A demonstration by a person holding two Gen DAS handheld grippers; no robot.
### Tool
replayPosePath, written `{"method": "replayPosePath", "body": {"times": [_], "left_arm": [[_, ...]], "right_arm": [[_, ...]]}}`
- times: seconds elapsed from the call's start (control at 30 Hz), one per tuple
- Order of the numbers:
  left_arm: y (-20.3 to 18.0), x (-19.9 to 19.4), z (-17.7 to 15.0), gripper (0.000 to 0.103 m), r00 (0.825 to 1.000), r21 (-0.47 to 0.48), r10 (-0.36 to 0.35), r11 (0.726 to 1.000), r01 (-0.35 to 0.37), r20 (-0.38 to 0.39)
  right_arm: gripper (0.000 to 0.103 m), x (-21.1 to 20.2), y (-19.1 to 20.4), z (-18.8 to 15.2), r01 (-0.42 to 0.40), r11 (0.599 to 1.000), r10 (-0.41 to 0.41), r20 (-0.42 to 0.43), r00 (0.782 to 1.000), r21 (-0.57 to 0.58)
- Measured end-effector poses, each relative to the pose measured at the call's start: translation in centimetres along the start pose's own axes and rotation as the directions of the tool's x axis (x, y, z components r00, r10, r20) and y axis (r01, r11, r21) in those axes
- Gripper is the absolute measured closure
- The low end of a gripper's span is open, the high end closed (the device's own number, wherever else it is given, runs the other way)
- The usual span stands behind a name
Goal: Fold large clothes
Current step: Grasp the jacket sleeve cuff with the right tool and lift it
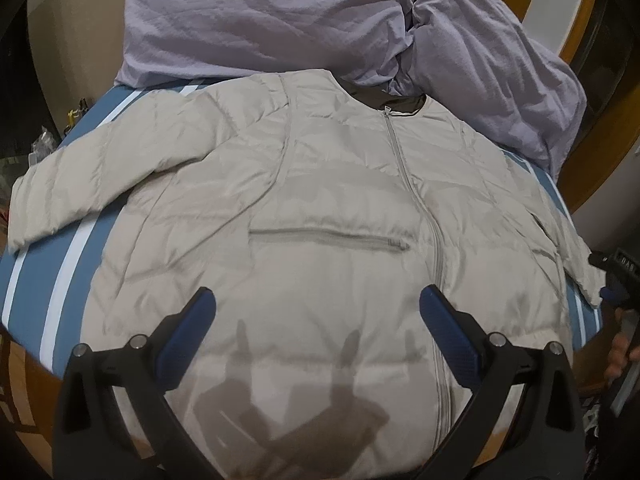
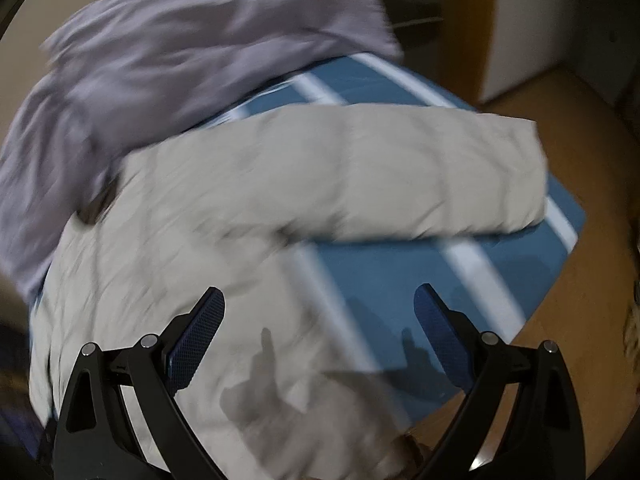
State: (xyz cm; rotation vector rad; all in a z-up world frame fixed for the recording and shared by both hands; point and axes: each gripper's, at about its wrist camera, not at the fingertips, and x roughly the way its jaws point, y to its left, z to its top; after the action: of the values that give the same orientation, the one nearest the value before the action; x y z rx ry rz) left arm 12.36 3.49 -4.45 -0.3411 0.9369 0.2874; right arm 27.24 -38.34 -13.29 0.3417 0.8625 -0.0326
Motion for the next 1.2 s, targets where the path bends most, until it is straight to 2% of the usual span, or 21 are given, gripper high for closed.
{"method": "replayPosePath", "body": {"times": [0.1,0.27,0.43,0.53,0.63,0.7,0.83,0.93,1.0,1.1,1.2], "left_arm": [[-0.8,1.0,1.1,0.002,1.000,0.005,0.018,1.000,-0.018,-0.002],[-2.0,2.2,2.3,0.002,0.999,0.003,0.037,0.999,-0.037,-0.011],[-2.7,3.2,3.2,0.002,0.998,-0.006,0.059,0.998,-0.059,-0.026],[-3.2,3.8,3.7,0.002,0.996,-0.009,0.078,0.997,-0.078,-0.031],[-3.9,4.2,4.2,0.002,0.996,-0.004,0.089,0.996,-0.089,-0.032],[-4.5,4.5,4.5,0.002,0.995,0.005,0.095,0.995,-0.095,-0.036],[-5.4,4.8,4.9,0.002,0.995,0.017,0.092,0.996,-0.091,-0.038],[-5.4,4.9,4.9,0.002,0.996,0.011,0.084,0.996,-0.083,-0.043],[-5.1,4.9,4.9,0.002,0.996,0.002,0.082,0.997,-0.082,-0.045],[-4.3,4.8,4.9,0.002,0.995,-0.006,0.087,0.996,-0.087,-0.044],[-3.3,4.5,4.9,0.002,0.995,-0.004,0.091,0.996,-0.091,-0.039]], "right_arm": [[0.006,1.9,-3.7,2.6,0.048,0.995,-0.047,-0.018,0.999,0.087],[0.006,4.2,-10.5,5.6,0.133,0.964,-0.125,-0.050,0.991,0.230],[0.006,5.6,-15.3,7.2,0.242,0.920,-0.238,-0.052,0.970,0.308],[0.007,7.0,-17.1,7.8,0.276,0.904,-0.268,-0.071,0.961,0.327],[0.018,7.9,-18.3,7.6,0.264,0.909,-0.251,-0.081,0.965,0.324],[0.030,8.2,-18.9,7.2,0.227,0.919,-0.214,-0.075,0.974,0.323],[0.041,7.9,-19.5,6.6,0.176,0.931,-0.169,-0.049,0.984,0.321],[0.050,8.2,-19.2,6.7,0.168,0.936,-0.167,-0.029,0.986,0.309],[0.063,8.2,-18.8,6.7,0.164,0.944,-0.169,-0.008,0.986,0.285],[0.077,7.5,-18.2,6.6,0.176,0.947,-0.189,0.022,0.982,0.267],[0.084,7.0,-17.2,7.1,0.190,0.944,-0.207,0.035,0.978,0.269]]}}
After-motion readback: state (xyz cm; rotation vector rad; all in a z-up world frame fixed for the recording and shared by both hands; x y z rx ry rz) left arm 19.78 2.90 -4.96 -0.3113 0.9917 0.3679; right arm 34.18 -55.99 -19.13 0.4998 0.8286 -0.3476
